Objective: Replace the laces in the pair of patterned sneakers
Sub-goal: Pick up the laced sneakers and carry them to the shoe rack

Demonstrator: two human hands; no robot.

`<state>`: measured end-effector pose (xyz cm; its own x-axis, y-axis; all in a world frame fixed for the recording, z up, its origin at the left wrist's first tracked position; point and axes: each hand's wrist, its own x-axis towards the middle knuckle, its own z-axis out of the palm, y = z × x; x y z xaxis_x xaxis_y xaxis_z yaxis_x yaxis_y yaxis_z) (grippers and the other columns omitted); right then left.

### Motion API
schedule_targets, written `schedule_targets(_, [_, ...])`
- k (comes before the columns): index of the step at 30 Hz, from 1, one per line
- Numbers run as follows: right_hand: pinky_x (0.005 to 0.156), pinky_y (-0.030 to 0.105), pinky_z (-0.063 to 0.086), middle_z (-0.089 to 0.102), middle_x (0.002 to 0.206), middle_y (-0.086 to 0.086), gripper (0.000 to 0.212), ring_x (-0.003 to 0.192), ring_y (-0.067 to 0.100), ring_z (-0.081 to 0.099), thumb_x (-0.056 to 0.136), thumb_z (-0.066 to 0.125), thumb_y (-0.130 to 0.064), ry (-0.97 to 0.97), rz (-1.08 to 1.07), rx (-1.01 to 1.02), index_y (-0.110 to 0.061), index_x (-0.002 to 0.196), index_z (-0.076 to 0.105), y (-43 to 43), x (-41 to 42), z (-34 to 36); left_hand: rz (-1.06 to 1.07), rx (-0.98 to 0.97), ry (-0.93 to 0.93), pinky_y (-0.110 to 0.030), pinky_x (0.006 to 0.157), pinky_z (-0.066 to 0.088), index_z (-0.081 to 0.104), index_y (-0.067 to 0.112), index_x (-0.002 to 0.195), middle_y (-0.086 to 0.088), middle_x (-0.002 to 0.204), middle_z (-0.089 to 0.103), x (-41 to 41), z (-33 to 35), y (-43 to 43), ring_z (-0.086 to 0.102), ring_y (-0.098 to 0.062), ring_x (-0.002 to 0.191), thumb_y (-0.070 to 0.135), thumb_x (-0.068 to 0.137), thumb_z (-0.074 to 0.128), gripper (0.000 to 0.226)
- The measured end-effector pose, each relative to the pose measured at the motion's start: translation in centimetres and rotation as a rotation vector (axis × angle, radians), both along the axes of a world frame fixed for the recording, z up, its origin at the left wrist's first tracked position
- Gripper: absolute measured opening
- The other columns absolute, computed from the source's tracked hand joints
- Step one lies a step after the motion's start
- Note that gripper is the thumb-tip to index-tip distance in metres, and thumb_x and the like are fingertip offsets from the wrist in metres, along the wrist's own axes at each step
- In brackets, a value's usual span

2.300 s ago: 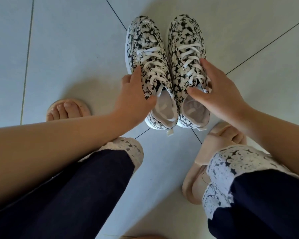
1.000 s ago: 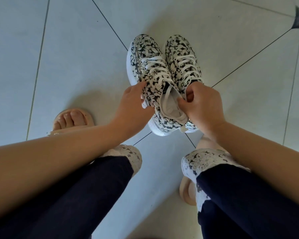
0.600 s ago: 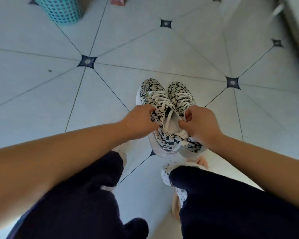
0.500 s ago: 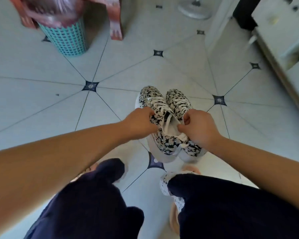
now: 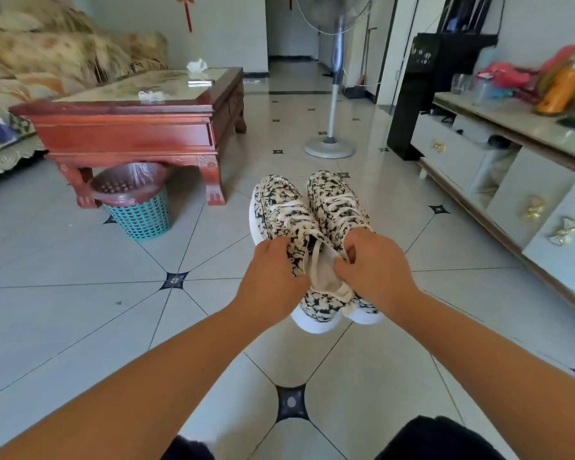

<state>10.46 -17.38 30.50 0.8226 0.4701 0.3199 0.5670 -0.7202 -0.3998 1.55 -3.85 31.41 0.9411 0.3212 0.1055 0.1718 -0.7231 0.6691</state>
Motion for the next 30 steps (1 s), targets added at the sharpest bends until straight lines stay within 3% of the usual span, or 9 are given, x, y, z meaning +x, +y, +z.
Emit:
schedule_targets(3, [0.054,0.029,0.038,0.042,0.058,-0.003,0.021,0.054,0.016,0.039,0.086,0.054,-0.027,0.026,-0.011,-0.035,-0.014,0.074,0.044,0.1,3.6,-2.3,-0.017,-0.035,0.026,-0.017,0.086,0.027,0.028,0.016,0.139,-0.001,0.138,0.033,3.3,-2.2,0.1,0.034,-0.014,0.125,0.018,0.088,0.055,0.059])
schedule_targets(6, [0.049,0.026,0.030,0.035,0.054,-0.003,0.028,0.050,0.014,0.031,0.085,0.054,-0.022,0.089,-0.056,-0.114,-0.018,0.065,0.034,0.9,7.8,-5.0,-0.030,-0.092,0.087,-0.014,0.089,0.023,0.028,0.017,0.140,-0.001,0.139,0.032,7.9,-5.1,1.2,0.031,-0.013,0.128,0.017,0.087,0.056,0.059])
schedule_targets(14, [0.046,0.025,0.026,0.035,0.055,-0.004,0.035,0.048,0.012,0.031,0.085,0.053,-0.022,0.297,-0.173,-0.220,-0.021,0.061,0.028,2.5,15.1,-6.0,-0.020,-0.131,0.199,-0.019,0.090,0.038,0.036,0.021,0.136,0.003,0.132,0.039,16.6,-7.0,3.6,0.042,-0.012,0.120,0.020,0.087,0.058,0.054])
schedule_targets(19, [0.046,0.020,0.029,0.043,0.061,-0.006,0.025,0.052,0.009,0.038,0.090,0.048,-0.029,0.393,-0.214,-0.275,-0.023,0.070,0.035,0.9,14.5,0.9,-0.064,-0.119,0.306,-0.031,0.092,0.045,0.040,0.019,0.134,-0.002,0.134,0.040,17.8,0.4,2.7,0.045,-0.015,0.117,0.019,0.087,0.056,0.050])
schedule_targets(24, [0.058,0.028,0.040,0.052,0.071,-0.003,0.014,0.065,0.017,0.050,0.090,0.048,-0.030,0.460,-0.295,-0.237,-0.018,0.084,0.047,-2.3,11.8,11.6,-0.187,-0.101,0.343,-0.027,0.089,0.043,0.046,0.017,0.128,-0.004,0.129,0.043,17.6,11.7,0.4,0.045,-0.015,0.114,0.016,0.087,0.054,0.042])
schedule_targets(30, [0.049,0.022,0.027,0.039,0.060,-0.006,0.018,0.059,0.016,0.042,0.087,0.047,-0.029,0.464,-0.428,-0.210,-0.018,0.075,0.039,-7.6,7.3,25.3,-0.415,-0.065,0.305,-0.017,0.090,0.031,0.043,0.019,0.131,0.000,0.132,0.041,16.9,26.7,-3.8,0.041,-0.011,0.118,0.019,0.090,0.052,0.042])
